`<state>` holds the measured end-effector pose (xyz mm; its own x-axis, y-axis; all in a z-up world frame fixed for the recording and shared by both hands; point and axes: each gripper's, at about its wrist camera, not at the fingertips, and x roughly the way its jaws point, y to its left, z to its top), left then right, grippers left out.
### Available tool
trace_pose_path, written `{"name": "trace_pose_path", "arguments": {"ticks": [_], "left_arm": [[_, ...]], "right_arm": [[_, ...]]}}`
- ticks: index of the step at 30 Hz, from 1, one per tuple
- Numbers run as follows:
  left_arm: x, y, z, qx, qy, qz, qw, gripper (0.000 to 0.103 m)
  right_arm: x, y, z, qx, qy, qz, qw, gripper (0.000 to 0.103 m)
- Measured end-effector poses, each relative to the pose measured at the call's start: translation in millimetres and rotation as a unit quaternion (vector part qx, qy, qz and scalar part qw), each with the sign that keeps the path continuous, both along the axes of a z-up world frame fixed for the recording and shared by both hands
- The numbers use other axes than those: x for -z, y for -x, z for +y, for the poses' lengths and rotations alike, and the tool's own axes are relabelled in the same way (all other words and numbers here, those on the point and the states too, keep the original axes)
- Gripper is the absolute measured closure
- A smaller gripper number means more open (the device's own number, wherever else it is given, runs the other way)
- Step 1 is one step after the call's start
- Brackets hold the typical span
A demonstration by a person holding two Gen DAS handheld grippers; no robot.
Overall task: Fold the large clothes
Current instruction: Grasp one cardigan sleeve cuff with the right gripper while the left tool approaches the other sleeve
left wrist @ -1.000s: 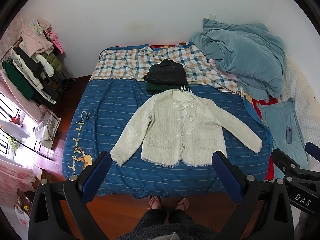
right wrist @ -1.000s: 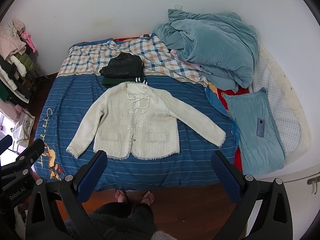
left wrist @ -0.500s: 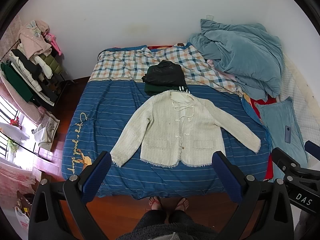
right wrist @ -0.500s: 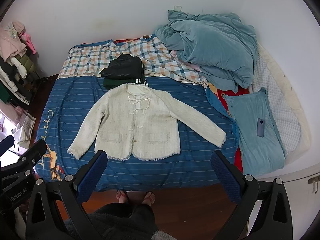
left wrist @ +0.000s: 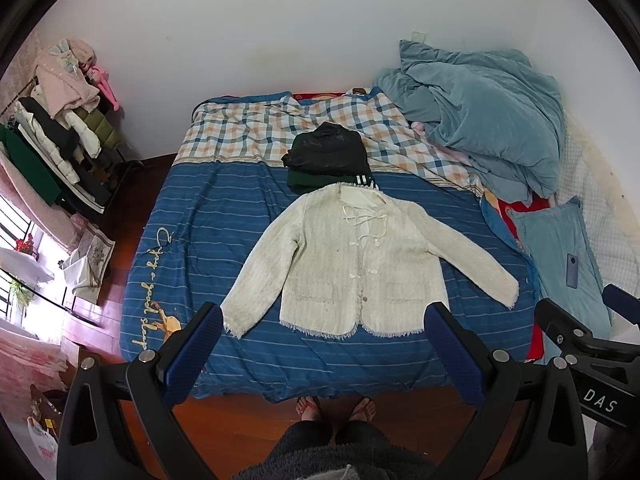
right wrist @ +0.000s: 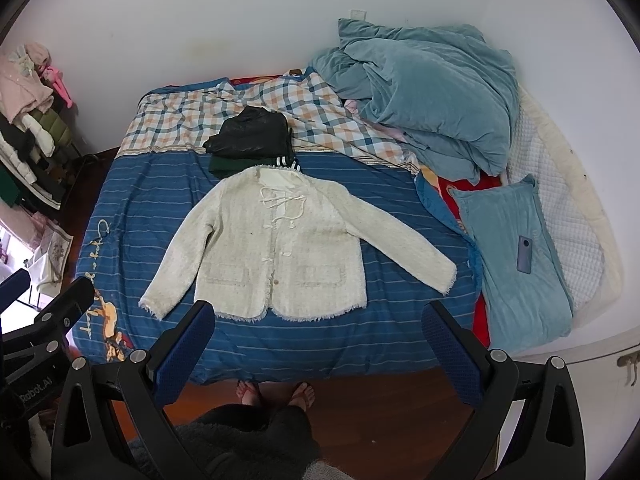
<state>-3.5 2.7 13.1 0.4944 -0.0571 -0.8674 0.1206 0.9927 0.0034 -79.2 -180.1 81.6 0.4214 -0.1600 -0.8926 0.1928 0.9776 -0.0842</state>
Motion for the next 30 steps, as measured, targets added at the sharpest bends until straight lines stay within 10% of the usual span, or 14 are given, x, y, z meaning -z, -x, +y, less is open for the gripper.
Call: {"name": "trace_pose_path", "arguments": {"ticks": [6, 11, 14, 30], "left_arm": [[26, -27, 3, 0.012, -0.024, -0.022, 0.9994, 0.0], [87, -75, -5, -0.008, -0.068, -0.039, 0.9969, 0.0], [129, -107, -19, -0.022, -0.1, -0.028, 0.9943, 0.0], [388, -260, -105, -0.133, -0.146, 0.118, 0.9732, 0.0]], "right_arm": [[21, -15, 1, 0.009, -0.022, -0.031, 0.999, 0.0], [99, -41, -60, 0.099, -0.049, -0.044, 0.993, 0.002], [170, -52, -126, 0.186, -0.099, -0.014, 0.978, 0.029], [574, -47, -502, 0.504, -0.299, -0.001, 0.81, 0.021]]}}
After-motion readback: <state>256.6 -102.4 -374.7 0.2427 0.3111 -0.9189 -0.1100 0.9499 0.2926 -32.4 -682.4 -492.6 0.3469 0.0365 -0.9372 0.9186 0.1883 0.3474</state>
